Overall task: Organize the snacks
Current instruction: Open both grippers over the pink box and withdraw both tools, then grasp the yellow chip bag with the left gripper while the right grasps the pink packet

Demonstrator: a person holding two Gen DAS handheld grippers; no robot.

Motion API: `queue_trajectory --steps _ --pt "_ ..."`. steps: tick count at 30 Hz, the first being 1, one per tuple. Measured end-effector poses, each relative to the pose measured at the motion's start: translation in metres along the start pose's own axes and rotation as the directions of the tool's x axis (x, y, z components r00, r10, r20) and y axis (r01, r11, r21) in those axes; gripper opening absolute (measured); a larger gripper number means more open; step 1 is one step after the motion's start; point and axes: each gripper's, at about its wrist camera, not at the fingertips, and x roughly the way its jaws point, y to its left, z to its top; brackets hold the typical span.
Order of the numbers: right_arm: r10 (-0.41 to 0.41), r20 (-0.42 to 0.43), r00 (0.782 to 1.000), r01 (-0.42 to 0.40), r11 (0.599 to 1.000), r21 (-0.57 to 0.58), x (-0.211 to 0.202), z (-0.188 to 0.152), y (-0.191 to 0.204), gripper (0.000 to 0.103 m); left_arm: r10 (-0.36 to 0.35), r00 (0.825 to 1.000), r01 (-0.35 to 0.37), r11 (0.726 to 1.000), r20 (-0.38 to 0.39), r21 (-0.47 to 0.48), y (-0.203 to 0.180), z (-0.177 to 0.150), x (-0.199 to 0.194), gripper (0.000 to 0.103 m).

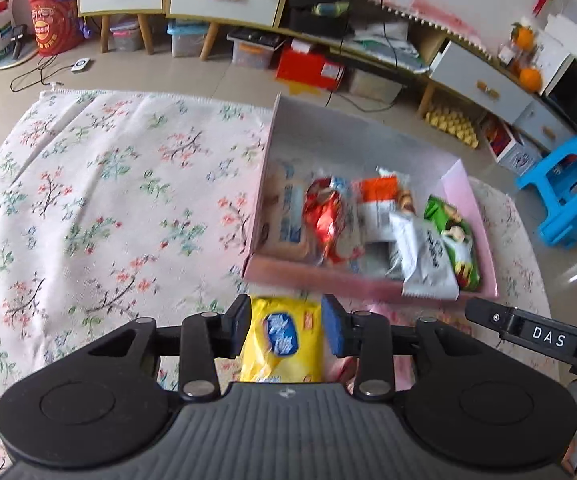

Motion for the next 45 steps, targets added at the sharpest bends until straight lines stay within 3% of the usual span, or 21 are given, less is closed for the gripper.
queue_trajectory --steps 3,5,7,11,18,23,29,34,39,45 --pt "0.021 -0.015 1.000 -0.021 0.999 0.028 -0.008 -0.006 -0.006 0.073 -0.015 1.000 0.015 1.000 -0.003 0.000 0.004 -0.003 -0.006 0.050" --pt "0.047 -0.035 0.998 -0.045 0.997 0.055 -0.012 -0.007 -0.009 0.076 -0.014 1.000 0.014 1.000 0.005 0.015 0.003 -0.004 -0.009 0.065" --pt "0.047 -0.062 0.997 -0.044 0.998 0.045 -0.013 -0.011 -0.008 0.077 -0.002 1.000 0.002 1.000 0.010 0.030 0.001 -0.006 -0.012 0.068" --pt "-0.027 -0.117 0.993 0.028 1.000 0.011 -0.005 -0.017 -0.007 0.077 0.011 1.000 -0.011 1.000 0.000 0.029 0.003 -0.010 -0.013 0.073" --pt "-0.025 -0.126 0.992 0.029 0.999 0.030 -0.003 -0.015 -0.024 0.077 -0.008 1.000 0.008 1.000 -0.019 0.000 0.011 -0.012 -0.014 0.084" --pt "0.021 -0.185 0.983 -0.008 0.998 0.068 0.003 -0.014 -0.039 0.077 -0.003 0.999 0.003 1.000 -0.047 0.005 0.010 -0.014 -0.008 0.090" --pt "-0.007 -0.195 0.981 0.016 0.999 0.046 0.003 -0.018 -0.037 0.078 0.027 0.998 -0.025 0.999 -0.062 0.030 0.007 -0.018 -0.004 0.093" --pt "0.104 -0.205 0.973 -0.092 0.994 0.064 -0.008 -0.023 -0.021 0.079 0.008 0.997 -0.006 1.000 -0.075 0.022 0.005 -0.023 -0.005 0.094" --pt "0.243 -0.186 0.952 -0.232 0.970 0.078 -0.025 -0.026 0.007 0.079 0.011 0.997 -0.007 0.999 -0.072 0.049 -0.001 -0.025 -0.004 0.094" --pt "0.260 -0.187 0.947 -0.252 0.966 0.066 -0.017 -0.031 0.031 0.079 0.057 0.998 -0.056 0.998 -0.041 0.021 0.007 -0.020 -0.007 0.093"
